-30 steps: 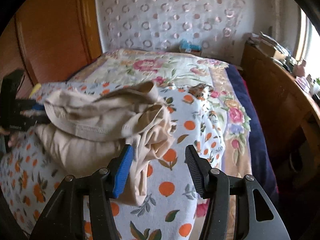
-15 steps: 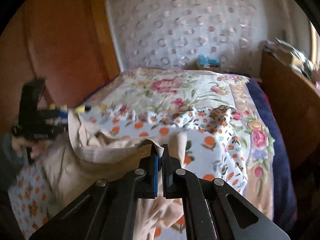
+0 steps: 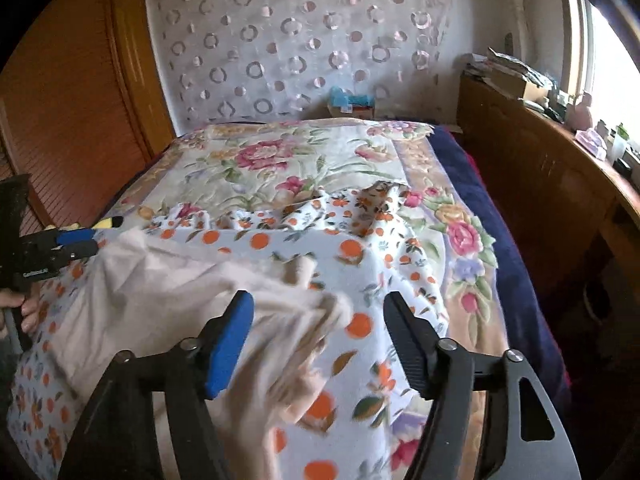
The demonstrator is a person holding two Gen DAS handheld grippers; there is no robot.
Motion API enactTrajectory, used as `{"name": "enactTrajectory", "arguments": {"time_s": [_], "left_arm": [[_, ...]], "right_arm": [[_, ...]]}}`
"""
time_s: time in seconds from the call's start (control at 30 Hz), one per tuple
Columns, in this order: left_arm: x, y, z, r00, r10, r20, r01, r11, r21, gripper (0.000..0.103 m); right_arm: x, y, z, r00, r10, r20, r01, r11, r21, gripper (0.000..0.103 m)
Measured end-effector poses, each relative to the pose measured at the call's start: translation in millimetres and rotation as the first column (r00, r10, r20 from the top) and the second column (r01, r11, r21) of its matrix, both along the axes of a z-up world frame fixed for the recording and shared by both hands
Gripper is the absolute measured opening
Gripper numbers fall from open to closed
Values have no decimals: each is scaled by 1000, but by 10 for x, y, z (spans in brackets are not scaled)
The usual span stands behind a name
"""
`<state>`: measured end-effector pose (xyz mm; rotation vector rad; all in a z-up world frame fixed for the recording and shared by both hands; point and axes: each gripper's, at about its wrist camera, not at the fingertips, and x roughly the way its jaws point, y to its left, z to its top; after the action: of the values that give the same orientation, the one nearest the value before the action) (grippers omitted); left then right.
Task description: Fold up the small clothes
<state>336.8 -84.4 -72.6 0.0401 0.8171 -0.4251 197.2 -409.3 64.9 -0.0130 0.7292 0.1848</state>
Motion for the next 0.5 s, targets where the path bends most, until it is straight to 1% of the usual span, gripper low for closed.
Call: {"name": "enactTrajectory", "arguments": {"time_s": [0.1, 0.13, 0.17, 0.2, 0.23, 0.3, 0.43, 0.5], "left_arm": [[-54, -56, -2, 999, -51, -20, 50, 998, -34, 55], [-62, -78, -18, 997, -66, -27, 65, 997, -43, 57], [-56, -100, -28, 997, -71, -33, 70, 997, -42, 59], [-47, -127, -53, 996, -75, -41, 74, 997, -36, 64], [-46, -151, -71, 996, -78, -48, 76, 997, -33, 65], [-29, -205, -130, 993, -88, -74, 86, 996, -29, 65], [-11, -278, -239, 989, -100, -105, 99, 995, -19, 65], [-17, -283, -249, 991, -99, -95, 98, 995, -16, 65]], "right_arm": [[-18, 55, -67, 999, 16, -31, -15, 1000, 14, 75], [-40, 82, -106, 999, 16, -51, -15, 1000, 22, 75], [-33, 84, -139, 997, 15, -69, -13, 999, 29, 75], [-35, 93, -178, 996, 13, -84, -10, 999, 32, 75], [-27, 94, -201, 995, 8, -96, -5, 1000, 31, 75], [2, 77, -293, 992, -8, -124, 13, 999, 35, 75], [165, 36, -339, 989, -5, -150, 20, 995, 99, 75], [206, 24, -369, 988, 7, -155, 12, 993, 120, 75]]}}
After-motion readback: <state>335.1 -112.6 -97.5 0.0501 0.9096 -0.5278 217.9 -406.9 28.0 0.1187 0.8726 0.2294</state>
